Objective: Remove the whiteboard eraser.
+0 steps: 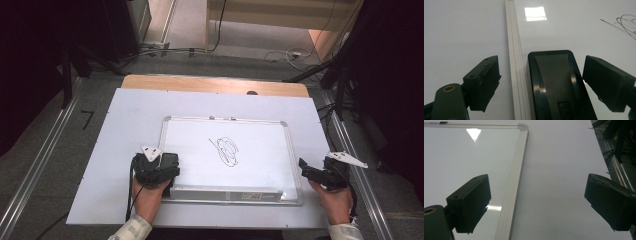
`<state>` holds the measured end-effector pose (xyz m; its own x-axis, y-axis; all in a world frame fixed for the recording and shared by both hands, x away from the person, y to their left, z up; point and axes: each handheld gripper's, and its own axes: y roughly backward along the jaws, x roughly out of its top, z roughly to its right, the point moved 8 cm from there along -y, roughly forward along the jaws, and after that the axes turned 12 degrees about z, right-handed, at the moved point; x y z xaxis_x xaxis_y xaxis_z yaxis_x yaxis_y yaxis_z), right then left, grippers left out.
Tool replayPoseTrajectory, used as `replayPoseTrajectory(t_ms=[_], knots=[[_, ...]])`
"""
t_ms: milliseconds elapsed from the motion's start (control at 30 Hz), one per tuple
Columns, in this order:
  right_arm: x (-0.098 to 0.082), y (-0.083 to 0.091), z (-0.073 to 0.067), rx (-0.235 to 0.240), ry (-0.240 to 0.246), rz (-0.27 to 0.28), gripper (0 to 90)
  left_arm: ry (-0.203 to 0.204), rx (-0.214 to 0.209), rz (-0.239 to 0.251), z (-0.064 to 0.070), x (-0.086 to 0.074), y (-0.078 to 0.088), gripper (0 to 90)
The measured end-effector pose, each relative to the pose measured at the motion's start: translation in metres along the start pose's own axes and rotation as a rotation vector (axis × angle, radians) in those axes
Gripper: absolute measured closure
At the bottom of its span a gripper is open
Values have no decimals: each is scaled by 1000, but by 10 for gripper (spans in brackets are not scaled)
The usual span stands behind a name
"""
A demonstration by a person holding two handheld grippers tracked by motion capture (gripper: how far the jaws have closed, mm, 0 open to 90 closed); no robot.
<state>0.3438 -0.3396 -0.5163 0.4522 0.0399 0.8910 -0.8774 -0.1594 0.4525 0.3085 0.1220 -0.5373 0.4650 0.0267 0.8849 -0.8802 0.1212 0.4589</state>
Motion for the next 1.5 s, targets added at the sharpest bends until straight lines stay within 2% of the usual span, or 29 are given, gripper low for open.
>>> replayPoseTrajectory(t_ms=[200, 267, 400, 567, 700, 800, 867, 933, 1000, 1500], knots=[[0, 0, 0, 1, -2, -2, 55, -19, -10, -12, 6, -2, -2, 164], [0, 0, 0, 0, 0, -3, 59, -37, 1, -12, 6, -3, -1, 191], [0, 1, 0, -3, 0, 0, 73, -42, 17, -23, 5, -6, -1, 210], [0, 0, 0, -1, 1, 0, 73, -47, 6, -46, 7, -14, -2, 216], [0, 0, 0, 1, 2, 0, 74, -49, 1, -45, 6, -14, -4, 231], [-1, 0, 0, -2, 3, 1, 86, -58, -33, -37, 9, -13, -5, 326], [-1, 0, 0, -2, 7, 0, 94, -70, -45, -36, 10, -13, -4, 348], [-1, 1, 0, -4, 7, 1, 98, -64, -61, -32, 12, -12, -4, 379], [-1, 0, 0, -5, 7, 2, 100, -81, -67, -26, 13, -13, -4, 398], [0, 1, 0, -5, 8, 5, 105, -64, -78, -22, 12, -10, -4, 409]])
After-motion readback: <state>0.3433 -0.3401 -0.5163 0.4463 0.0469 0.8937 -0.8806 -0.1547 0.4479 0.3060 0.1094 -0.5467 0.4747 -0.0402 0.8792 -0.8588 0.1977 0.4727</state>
